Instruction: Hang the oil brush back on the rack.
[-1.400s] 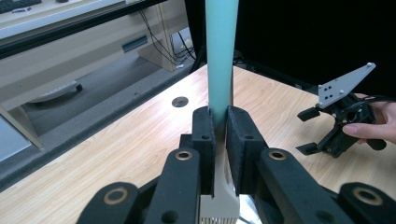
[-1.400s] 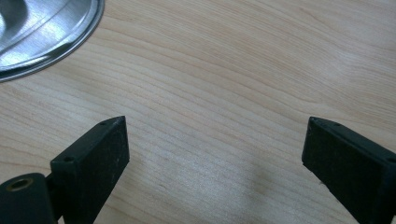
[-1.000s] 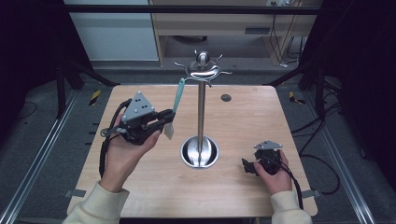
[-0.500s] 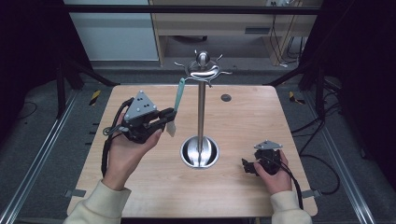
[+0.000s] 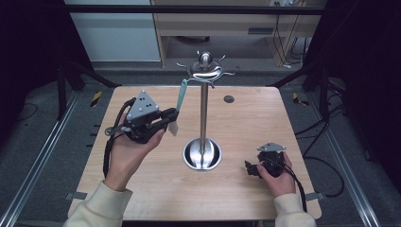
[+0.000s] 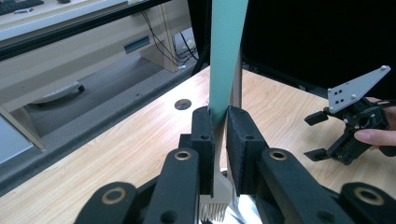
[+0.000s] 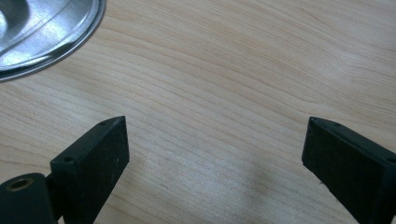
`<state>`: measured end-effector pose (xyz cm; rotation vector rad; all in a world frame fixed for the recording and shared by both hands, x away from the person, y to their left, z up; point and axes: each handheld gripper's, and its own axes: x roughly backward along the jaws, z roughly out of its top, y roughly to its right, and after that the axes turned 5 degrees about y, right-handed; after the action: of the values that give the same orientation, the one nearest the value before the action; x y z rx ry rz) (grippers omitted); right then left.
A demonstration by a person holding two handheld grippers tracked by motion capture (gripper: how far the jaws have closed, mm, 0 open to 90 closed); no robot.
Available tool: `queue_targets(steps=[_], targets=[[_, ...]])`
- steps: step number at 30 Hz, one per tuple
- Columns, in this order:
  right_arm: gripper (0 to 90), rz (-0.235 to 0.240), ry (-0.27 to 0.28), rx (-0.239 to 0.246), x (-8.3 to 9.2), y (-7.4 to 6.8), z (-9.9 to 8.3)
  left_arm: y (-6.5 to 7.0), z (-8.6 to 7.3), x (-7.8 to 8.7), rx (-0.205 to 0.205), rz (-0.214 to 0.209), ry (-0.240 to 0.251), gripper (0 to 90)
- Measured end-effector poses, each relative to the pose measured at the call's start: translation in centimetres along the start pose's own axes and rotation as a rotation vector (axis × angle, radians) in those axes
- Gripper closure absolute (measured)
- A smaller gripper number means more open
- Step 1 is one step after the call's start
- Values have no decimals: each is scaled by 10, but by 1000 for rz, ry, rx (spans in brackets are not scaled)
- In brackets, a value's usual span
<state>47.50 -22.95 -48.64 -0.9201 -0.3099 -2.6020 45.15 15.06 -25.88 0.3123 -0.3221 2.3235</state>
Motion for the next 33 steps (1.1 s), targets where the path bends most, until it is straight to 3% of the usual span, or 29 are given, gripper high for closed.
queue_targets(steps=[10,14,15,18,20,21,24,27,33], targets=[[81,0,0,-1,0,0,0,0,1,4,-8,14,12,747],[80,0,-3,2,0,0,0,3,2,8,-30,35,26,647],[80,0,-3,2,1,0,0,4,1,10,-35,37,28,571],[80,-2,-4,3,1,0,0,8,-1,14,-38,46,23,487],[80,-2,0,2,0,0,0,9,-2,16,-35,45,23,341],[80,-2,0,2,0,0,0,10,-3,17,-31,41,21,341],[80,-2,0,3,0,0,0,11,-6,20,-25,51,14,220],[80,-1,-3,-6,0,0,0,12,-10,22,-13,43,4,147],[80,-3,-5,-10,0,0,0,16,-19,28,-18,45,10,90]])
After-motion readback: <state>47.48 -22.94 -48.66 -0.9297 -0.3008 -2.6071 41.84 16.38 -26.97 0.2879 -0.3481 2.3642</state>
